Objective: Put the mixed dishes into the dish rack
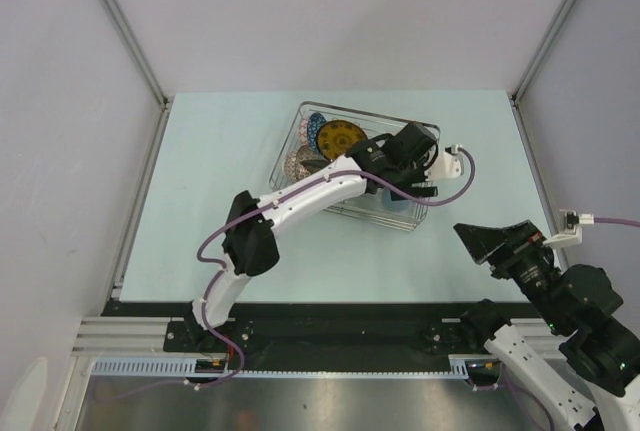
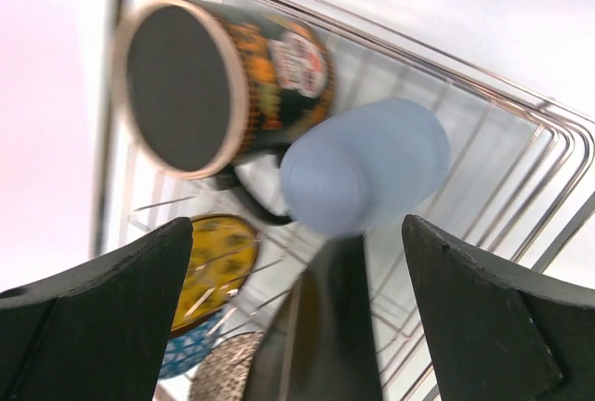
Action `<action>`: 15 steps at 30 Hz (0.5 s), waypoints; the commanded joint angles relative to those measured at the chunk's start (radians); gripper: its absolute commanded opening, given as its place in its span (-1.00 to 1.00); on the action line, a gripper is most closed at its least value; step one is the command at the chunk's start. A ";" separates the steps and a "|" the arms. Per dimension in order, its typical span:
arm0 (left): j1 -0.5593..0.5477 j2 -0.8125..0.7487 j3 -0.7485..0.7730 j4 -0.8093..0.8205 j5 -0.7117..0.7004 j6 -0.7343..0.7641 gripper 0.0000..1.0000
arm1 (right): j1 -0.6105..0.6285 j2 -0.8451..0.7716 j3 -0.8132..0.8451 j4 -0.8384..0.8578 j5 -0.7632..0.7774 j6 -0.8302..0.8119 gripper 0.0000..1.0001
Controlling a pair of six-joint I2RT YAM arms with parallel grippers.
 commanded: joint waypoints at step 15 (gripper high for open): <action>0.025 -0.283 -0.022 0.030 0.015 -0.123 1.00 | -0.002 0.157 0.007 0.011 -0.043 -0.119 0.92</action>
